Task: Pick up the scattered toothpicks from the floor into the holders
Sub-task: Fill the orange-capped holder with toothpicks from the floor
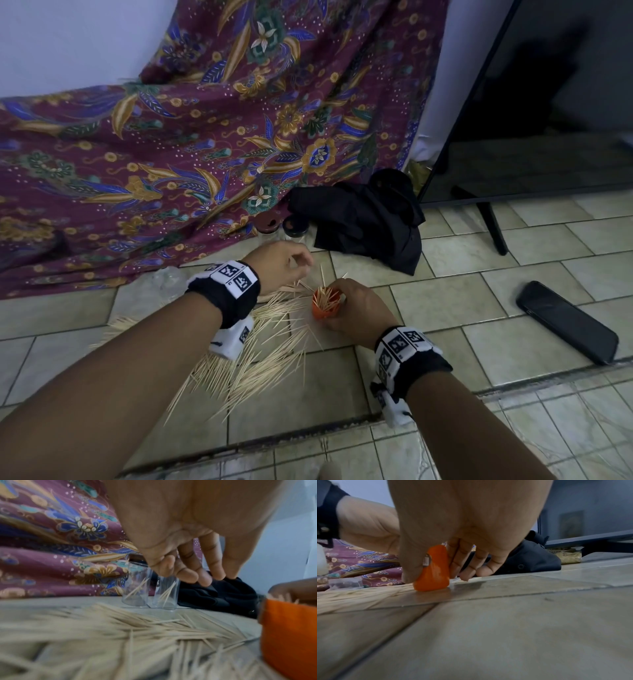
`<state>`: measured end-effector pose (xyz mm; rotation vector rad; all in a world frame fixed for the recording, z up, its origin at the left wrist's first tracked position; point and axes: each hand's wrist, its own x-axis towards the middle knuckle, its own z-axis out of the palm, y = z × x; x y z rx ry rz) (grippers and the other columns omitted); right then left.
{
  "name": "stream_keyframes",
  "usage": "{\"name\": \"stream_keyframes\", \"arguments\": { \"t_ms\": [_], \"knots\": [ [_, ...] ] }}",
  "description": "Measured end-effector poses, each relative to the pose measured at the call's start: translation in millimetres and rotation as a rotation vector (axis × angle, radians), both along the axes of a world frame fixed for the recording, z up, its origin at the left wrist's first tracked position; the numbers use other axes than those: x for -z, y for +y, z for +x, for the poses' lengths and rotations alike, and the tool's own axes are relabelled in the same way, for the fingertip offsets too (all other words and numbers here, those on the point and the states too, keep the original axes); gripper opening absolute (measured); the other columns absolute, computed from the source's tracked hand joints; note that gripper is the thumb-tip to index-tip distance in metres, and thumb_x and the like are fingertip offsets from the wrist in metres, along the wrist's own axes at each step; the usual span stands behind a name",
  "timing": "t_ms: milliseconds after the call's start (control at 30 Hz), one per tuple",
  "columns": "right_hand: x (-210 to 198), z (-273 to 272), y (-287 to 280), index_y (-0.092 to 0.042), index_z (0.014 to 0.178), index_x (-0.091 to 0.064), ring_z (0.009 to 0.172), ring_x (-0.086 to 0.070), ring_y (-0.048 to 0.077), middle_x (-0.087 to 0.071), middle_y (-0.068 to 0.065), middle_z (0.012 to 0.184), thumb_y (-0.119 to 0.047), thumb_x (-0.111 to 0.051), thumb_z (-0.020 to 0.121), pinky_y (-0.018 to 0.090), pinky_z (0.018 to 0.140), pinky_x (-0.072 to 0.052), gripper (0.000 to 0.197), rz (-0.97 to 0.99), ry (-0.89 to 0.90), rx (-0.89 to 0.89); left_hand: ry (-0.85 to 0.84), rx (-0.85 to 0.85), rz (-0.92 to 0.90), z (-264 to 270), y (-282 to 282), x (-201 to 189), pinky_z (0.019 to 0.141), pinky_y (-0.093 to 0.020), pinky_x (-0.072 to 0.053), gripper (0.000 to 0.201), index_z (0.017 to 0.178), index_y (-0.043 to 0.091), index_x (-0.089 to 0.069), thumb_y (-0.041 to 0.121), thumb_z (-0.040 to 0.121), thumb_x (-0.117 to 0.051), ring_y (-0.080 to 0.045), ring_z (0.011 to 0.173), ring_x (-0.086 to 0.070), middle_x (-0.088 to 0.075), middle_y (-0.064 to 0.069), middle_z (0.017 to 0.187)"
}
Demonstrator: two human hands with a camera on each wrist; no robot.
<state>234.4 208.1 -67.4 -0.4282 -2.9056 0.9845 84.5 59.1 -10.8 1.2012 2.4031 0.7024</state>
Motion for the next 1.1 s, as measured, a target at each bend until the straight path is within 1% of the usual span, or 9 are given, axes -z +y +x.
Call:
{"name": "stream_keyframes", "arguments": {
  "t_ms": [100, 200, 300, 500, 633, 767, 833, 1000, 1100],
  "knots": [
    [-1, 0, -1, -0.023, 0.102, -0.061, 0.09, -0.06, 0.014, -0.062, -0.005, 0.1, -0.052, -0.077, 0.072, 0.032, 0.079, -0.05, 0.044, -0.003, -0.007, 0.008, 0.11, 0.122, -0.31, -5, 3, 5, 0.091, -0.029, -0.045, 0.039, 0.118, 0.03, -0.062, 0.045, 0.082, -0.069, -0.013, 0.104, -0.054, -0.055, 0.007, 0.113],
    [-2, 1, -3, -0.02, 0.105, -0.061, 0.091, -0.059, 0.017, -0.062, -0.002, 0.102, -0.05, -0.076, 0.073, 0.034, 0.08, -0.05, 0.047, 0.017, -0.02, -0.017, 0.232, 0.252, -0.504, 1, 3, 10, 0.089, -0.034, -0.047, 0.057, 0.121, 0.029, -0.057, 0.059, 0.074, -0.069, -0.017, 0.107, -0.052, -0.051, 0.004, 0.116],
    [-1, 0, -3, -0.02, 0.106, -0.061, 0.091, -0.059, 0.017, -0.062, -0.002, 0.101, -0.051, -0.076, 0.073, 0.035, 0.08, -0.05, 0.047, 0.02, -0.011, -0.017, 0.33, 0.277, -0.518, 7, -2, 13, 0.082, -0.033, -0.047, 0.055, 0.113, 0.026, -0.058, 0.06, 0.072, -0.068, -0.018, 0.102, -0.053, -0.052, 0.004, 0.11],
    [0, 0, -2, -0.023, 0.106, -0.061, 0.09, -0.06, 0.015, -0.063, -0.003, 0.101, -0.047, -0.078, 0.072, 0.033, 0.079, -0.05, 0.045, 0.021, -0.01, -0.015, 0.32, 0.243, -0.491, 11, -13, 14, 0.072, -0.029, -0.042, 0.05, 0.104, 0.021, -0.057, 0.058, 0.074, -0.07, -0.019, 0.095, -0.056, -0.056, 0.003, 0.105],
    [1, -1, -3, -0.024, 0.106, -0.061, 0.089, -0.06, 0.014, -0.063, -0.004, 0.101, -0.048, -0.078, 0.072, 0.033, 0.079, -0.05, 0.045, 0.027, -0.012, -0.01, 0.318, 0.243, -0.546, 17, -18, 14, 0.068, -0.029, -0.044, 0.035, 0.091, 0.02, -0.061, 0.052, 0.079, -0.068, -0.022, 0.085, -0.059, -0.062, 0.0, 0.094],
    [2, -2, -4, -0.026, 0.105, -0.061, 0.089, -0.061, 0.013, -0.063, -0.006, 0.1, -0.051, -0.078, 0.072, 0.032, 0.079, -0.051, 0.045, 0.035, -0.004, 0.002, 0.302, 0.244, -0.577, 23, -15, 13, 0.069, -0.031, -0.047, 0.022, 0.084, 0.015, -0.064, 0.037, 0.086, -0.064, -0.026, 0.081, -0.059, -0.062, -0.006, 0.087],
    [1, -2, -4, -0.025, 0.105, -0.061, 0.09, -0.061, 0.013, -0.064, -0.006, 0.101, -0.052, -0.077, 0.072, 0.032, 0.079, -0.051, 0.045, 0.03, -0.01, 0.001, 0.325, 0.251, -0.595, 24, -14, 11, 0.072, -0.034, -0.05, 0.019, 0.087, 0.012, -0.066, 0.031, 0.089, -0.061, -0.029, 0.085, -0.061, -0.061, -0.009, 0.089],
    [0, -1, -4, -0.024, 0.106, -0.061, 0.091, -0.061, 0.014, -0.063, -0.005, 0.102, -0.054, -0.076, 0.073, 0.032, 0.08, -0.051, 0.047, 0.022, -0.018, 0.002, 0.416, 0.237, -0.652, 34, -9, 14, 0.073, -0.036, -0.044, 0.019, 0.098, 0.007, -0.064, 0.009, 0.092, -0.047, -0.036, 0.097, -0.061, -0.062, -0.017, 0.102],
    [0, -1, -5, -0.023, 0.106, -0.061, 0.092, -0.061, 0.014, -0.064, -0.004, 0.102, -0.053, -0.076, 0.073, 0.032, 0.08, -0.051, 0.047, 0.012, -0.012, 0.005, 0.409, 0.204, -0.66, 37, -6, 15, 0.078, -0.037, -0.045, 0.025, 0.108, 0.005, -0.062, 0.007, 0.092, -0.043, -0.038, 0.103, -0.058, -0.06, -0.019, 0.11]
  ]
}}
